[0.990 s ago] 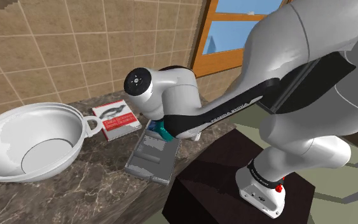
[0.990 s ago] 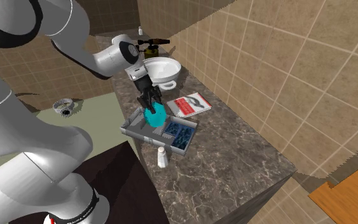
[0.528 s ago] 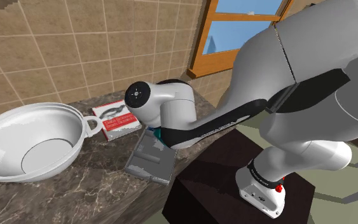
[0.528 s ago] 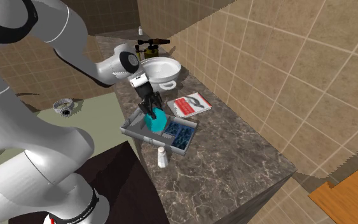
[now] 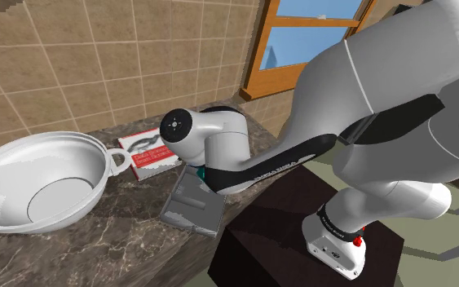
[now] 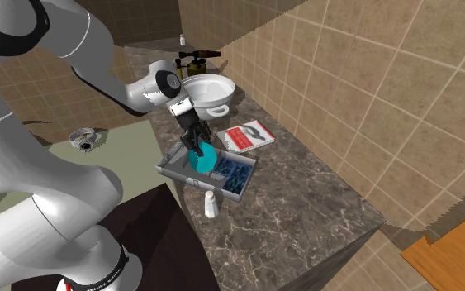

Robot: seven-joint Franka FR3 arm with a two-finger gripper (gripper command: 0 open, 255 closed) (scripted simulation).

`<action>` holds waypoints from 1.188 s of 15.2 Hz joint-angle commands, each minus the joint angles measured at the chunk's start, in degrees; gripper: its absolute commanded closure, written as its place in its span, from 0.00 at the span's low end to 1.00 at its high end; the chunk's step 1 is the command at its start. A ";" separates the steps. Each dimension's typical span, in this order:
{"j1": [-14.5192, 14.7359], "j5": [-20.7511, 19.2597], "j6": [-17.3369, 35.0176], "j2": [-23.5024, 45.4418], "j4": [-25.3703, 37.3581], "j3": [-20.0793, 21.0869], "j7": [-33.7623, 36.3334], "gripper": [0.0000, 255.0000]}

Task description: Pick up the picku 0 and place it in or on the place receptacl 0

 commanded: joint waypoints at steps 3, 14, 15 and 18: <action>0.02 -0.12 -0.02 0.08 -0.29 -0.14 0.03 0.00; 6.00 -3.09 -8.76 5.61 3.78 -3.12 2.83 0.00; 6.00 -3.09 -8.75 5.61 3.78 -3.11 2.83 0.00; 6.00 -3.09 -8.76 5.61 3.78 -3.11 2.83 0.00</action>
